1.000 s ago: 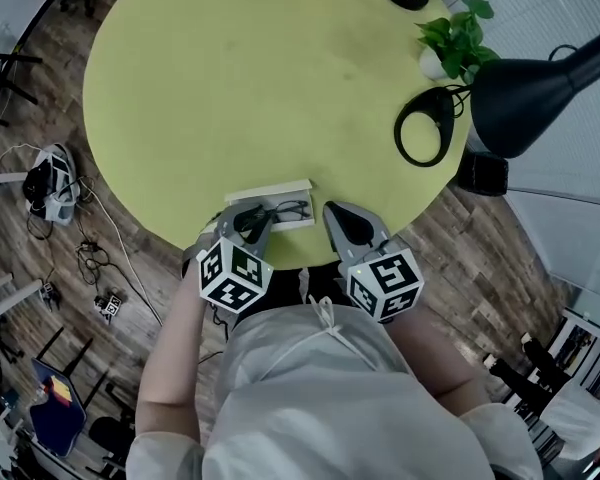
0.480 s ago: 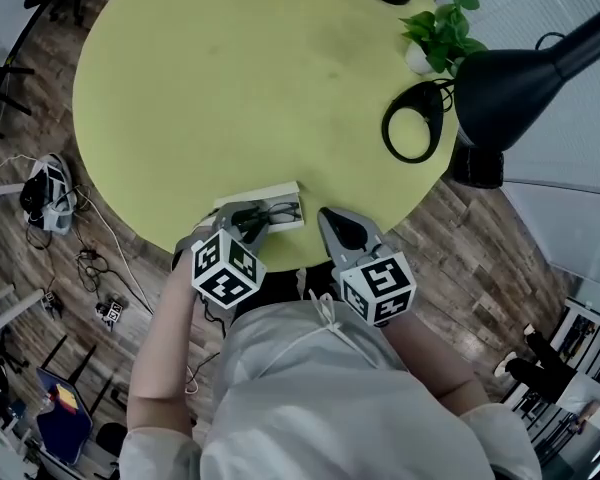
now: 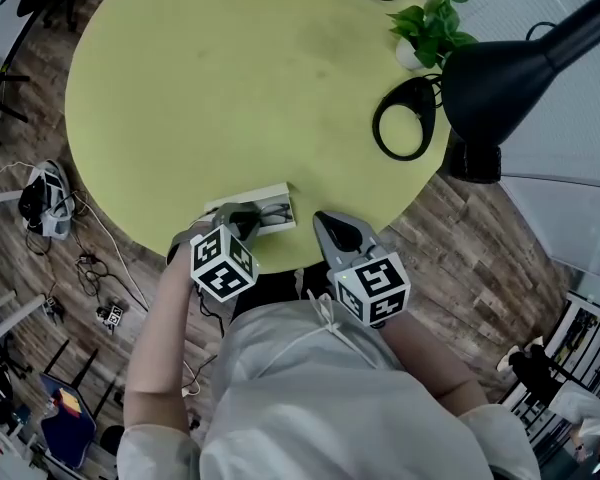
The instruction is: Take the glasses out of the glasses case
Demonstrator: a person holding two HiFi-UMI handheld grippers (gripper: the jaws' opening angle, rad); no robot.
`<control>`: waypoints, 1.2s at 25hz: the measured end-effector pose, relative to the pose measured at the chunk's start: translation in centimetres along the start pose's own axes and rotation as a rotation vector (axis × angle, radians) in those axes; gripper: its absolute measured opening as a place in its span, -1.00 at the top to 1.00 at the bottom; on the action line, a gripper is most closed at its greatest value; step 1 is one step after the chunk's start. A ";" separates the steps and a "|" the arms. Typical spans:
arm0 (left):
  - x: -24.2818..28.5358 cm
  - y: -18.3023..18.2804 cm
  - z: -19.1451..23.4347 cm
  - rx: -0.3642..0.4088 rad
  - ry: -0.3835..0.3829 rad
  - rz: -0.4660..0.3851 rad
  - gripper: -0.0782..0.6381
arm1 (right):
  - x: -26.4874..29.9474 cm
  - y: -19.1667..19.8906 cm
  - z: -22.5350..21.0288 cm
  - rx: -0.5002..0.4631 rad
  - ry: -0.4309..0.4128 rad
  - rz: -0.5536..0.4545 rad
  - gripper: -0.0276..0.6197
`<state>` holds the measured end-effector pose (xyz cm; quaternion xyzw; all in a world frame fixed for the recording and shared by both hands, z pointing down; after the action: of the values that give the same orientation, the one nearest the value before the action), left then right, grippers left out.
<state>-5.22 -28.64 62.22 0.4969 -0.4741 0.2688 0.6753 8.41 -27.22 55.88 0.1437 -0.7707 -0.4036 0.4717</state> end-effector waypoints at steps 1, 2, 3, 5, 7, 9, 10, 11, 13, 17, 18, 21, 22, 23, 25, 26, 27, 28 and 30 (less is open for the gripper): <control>0.1 0.0 0.0 0.014 -0.002 0.003 0.67 | 0.0 0.0 -0.1 0.000 0.002 0.001 0.91; 0.2 0.1 0.0 0.034 -0.003 0.007 0.68 | -0.1 0.0 -0.3 0.000 0.006 0.002 0.91; 0.3 0.1 -0.1 0.062 -0.005 0.009 0.69 | -0.1 0.1 -0.5 0.002 0.010 0.004 0.91; 0.5 0.1 -0.1 0.124 -0.009 0.015 0.71 | -0.1 0.1 -0.9 0.009 0.017 0.005 0.91; 0.7 0.0 -0.2 0.156 -0.001 0.022 0.73 | -0.2 0.0 -1.2 0.014 0.021 0.003 0.91; 0.6 -0.1 -0.2 0.159 0.015 0.026 0.73 | -0.3 -0.1 -1.2 0.012 0.022 0.000 0.91; 0.4 -0.1 -0.3 0.160 0.020 0.026 0.73 | -0.4 -0.2 -1.1 0.011 0.023 -0.003 0.92; 0.3 0.0 -0.3 0.162 0.020 0.024 0.74 | -0.6 -0.3 -0.9 0.009 0.023 -0.005 0.91; -0.1 0.0 -0.3 0.168 0.011 0.013 0.74 | -0.8 -0.4 -0.7 0.005 0.025 -0.010 0.92; -1.0 -0.2 -0.2 0.179 -0.030 -0.030 0.74 | -1.3 -0.6 -0.3 -0.001 0.031 -0.024 0.91; -1.4 -0.3 -0.2 0.184 -0.042 -0.047 0.74 | -1.4 -0.6 -0.2 -0.003 0.033 -0.029 0.91; -2.8 -0.8 -0.2 0.197 -0.088 -0.110 0.74 | -1.9 -0.9 0.0 -0.009 0.038 -0.044 0.91; -3.3 -0.9 -0.1 0.198 -0.104 -0.129 0.74 | -2.0 -1.0 0.0 -0.008 0.040 -0.048 0.91; -3.8 -0.9 -0.2 0.198 -0.118 -0.145 0.74 | -2.1 -1.1 0.1 -0.005 0.041 -0.053 0.91; -5.0 -0.9 -0.4 0.193 -0.143 -0.173 0.74 | -2.3 -1.4 0.4 -0.002 0.045 -0.063 0.91; -5.6 -0.9 -0.4 0.188 -0.159 -0.188 0.74 | -2.4 -1.6 0.6 -0.004 0.046 -0.071 0.91; -6.2 -1.0 -0.4 0.178 -0.177 -0.206 0.74 | -2.5 -1.9 0.8 -0.009 0.048 -0.080 0.91; -6.9 -1.1 -0.4 0.158 -0.195 -0.227 0.74 | -2.6 -2.2 0.9 -0.016 0.050 -0.089 0.91; -8.4 -1.6 -0.3 0.094 -0.221 -0.290 0.74 | -3.0 -3.0 1.3 -0.032 0.056 -0.114 0.91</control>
<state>-7.16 -28.00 53.96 0.6175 -0.4560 0.1342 0.6267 8.35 -26.66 51.41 0.1911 -0.7414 -0.4377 0.4715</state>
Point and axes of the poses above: the fingertips, and each gripper's own axes: x forward along the fingers, z to its left, y out of its underside, the point moved 4 cm from there along -x, backward along the fingers, and after that the axes turned 6 degrees about -x, right-handed, at the moved point
